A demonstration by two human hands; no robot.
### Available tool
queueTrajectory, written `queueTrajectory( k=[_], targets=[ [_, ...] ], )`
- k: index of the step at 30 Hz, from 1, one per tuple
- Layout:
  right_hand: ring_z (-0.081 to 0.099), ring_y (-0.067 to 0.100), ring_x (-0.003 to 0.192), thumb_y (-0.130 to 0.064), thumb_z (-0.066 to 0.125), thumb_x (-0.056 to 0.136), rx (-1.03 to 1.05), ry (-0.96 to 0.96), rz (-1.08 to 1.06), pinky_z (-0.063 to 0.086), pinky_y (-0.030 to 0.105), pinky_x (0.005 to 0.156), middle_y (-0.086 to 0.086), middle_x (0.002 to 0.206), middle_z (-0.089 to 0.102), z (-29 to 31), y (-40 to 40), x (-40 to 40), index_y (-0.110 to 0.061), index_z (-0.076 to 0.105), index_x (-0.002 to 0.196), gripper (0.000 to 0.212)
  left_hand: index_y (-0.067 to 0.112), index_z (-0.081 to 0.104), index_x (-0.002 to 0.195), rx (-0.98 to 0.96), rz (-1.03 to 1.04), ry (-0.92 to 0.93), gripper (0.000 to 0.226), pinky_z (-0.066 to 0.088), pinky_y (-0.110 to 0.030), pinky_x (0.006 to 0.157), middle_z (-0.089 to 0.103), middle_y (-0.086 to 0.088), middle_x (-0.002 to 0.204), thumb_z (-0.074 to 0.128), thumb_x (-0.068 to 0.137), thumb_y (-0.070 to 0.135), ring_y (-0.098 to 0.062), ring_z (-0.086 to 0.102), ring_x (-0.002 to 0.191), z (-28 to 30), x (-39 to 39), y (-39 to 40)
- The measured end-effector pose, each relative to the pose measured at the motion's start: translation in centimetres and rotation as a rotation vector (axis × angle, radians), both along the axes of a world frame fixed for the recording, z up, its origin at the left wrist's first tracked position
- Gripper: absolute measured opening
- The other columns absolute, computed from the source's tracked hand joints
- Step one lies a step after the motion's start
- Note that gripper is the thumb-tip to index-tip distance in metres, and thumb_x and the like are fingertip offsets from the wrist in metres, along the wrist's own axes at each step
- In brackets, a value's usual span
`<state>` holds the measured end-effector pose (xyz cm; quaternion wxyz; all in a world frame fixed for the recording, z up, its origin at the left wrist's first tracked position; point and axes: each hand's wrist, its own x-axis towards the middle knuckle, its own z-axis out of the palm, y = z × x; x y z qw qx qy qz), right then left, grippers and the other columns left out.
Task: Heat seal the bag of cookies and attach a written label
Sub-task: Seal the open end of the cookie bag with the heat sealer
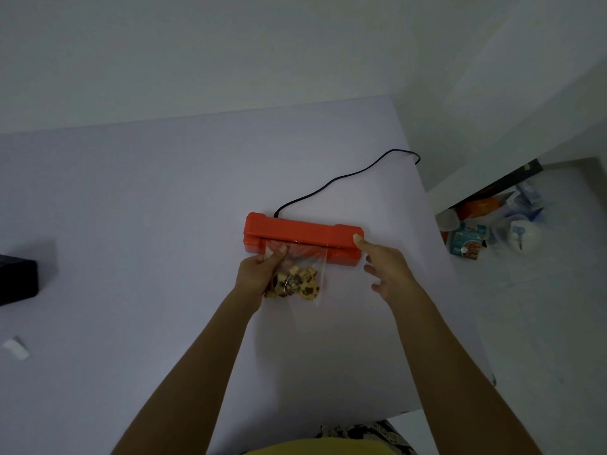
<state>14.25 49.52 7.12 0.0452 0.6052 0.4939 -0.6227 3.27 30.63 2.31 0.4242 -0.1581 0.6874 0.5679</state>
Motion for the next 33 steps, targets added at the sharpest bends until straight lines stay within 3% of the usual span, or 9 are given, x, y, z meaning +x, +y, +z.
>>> queueTrajectory(
  k=[3, 5, 10, 14, 18, 24, 33],
  targets=[
    [0.053, 0.025, 0.112, -0.05, 0.075, 0.076, -0.022, 0.012, -0.009, 0.035, 0.053, 0.103, 0.011, 0.136, 0.051, -0.03, 0.05, 0.02, -0.007, 0.046, 0.136, 0.08, 0.002, 0.067, 0.084, -0.002, -0.01, -0.004, 0.036, 0.054, -0.022, 0.05, 0.07, -0.006, 0.065, 0.072, 0.081, 0.038, -0.014, 0.065, 0.054, -0.07, 0.01, 0.0],
    [0.051, 0.027, 0.123, -0.051, 0.075, 0.074, -0.047, 0.013, -0.006, 0.032, 0.057, 0.107, 0.011, 0.144, 0.046, -0.01, 0.11, 0.05, -0.008, 0.038, 0.144, 0.09, 0.008, 0.065, 0.075, 0.004, -0.004, -0.002, 0.029, 0.049, -0.018, 0.044, 0.067, 0.001, 0.054, 0.071, 0.082, 0.035, -0.009, 0.063, 0.046, -0.12, 0.06, 0.03],
    [0.048, 0.028, 0.127, -0.053, 0.076, 0.072, -0.055, 0.01, 0.005, 0.031, 0.058, 0.108, 0.013, 0.148, 0.041, -0.02, 0.28, 0.11, -0.007, 0.031, 0.147, 0.099, 0.007, 0.067, 0.08, 0.015, -0.012, 0.002, 0.031, 0.053, -0.024, 0.055, 0.07, -0.004, 0.067, 0.071, 0.082, 0.038, -0.015, 0.067, 0.058, -0.19, 0.06, 0.08],
    [0.05, 0.027, 0.125, -0.054, 0.076, 0.072, -0.047, 0.013, -0.008, 0.033, 0.057, 0.107, 0.013, 0.146, 0.042, -0.21, 0.08, 0.28, -0.006, 0.032, 0.146, 0.098, 0.007, 0.065, 0.077, 0.019, -0.023, 0.008, 0.031, 0.053, -0.022, 0.052, 0.069, -0.001, 0.061, 0.071, 0.082, 0.037, -0.013, 0.067, 0.056, -0.14, 0.18, 0.08],
    [0.05, 0.027, 0.125, -0.056, 0.076, 0.07, -0.052, 0.017, -0.014, 0.035, 0.056, 0.107, 0.012, 0.146, 0.042, -0.29, 0.0, 0.37, -0.008, 0.032, 0.146, 0.1, -0.003, 0.066, 0.093, 0.036, -0.015, 0.001, 0.044, 0.059, -0.033, 0.069, 0.071, -0.018, 0.086, 0.072, 0.08, 0.039, -0.026, 0.068, 0.076, -0.27, 0.15, -0.02],
    [0.049, 0.028, 0.126, -0.054, 0.075, 0.073, -0.033, 0.008, -0.02, 0.035, 0.056, 0.107, 0.013, 0.147, 0.041, -0.36, -0.1, 0.38, -0.006, 0.03, 0.147, 0.099, 0.007, 0.069, 0.086, 0.073, 0.003, -0.011, 0.028, 0.058, -0.038, 0.08, 0.073, -0.016, 0.09, 0.071, 0.082, 0.034, -0.029, 0.071, 0.085, -0.14, 0.21, -0.13],
    [0.049, 0.026, 0.124, -0.055, 0.075, 0.073, -0.015, 0.005, -0.024, 0.041, 0.053, 0.103, 0.011, 0.145, 0.042, -0.46, -0.13, 0.44, -0.006, 0.027, 0.148, 0.102, 0.006, 0.072, 0.097, 0.123, 0.037, -0.042, 0.025, 0.059, -0.036, 0.078, 0.074, -0.013, 0.096, 0.072, 0.083, 0.027, -0.026, 0.072, 0.088, -0.33, 0.1, -0.31]
  ],
)
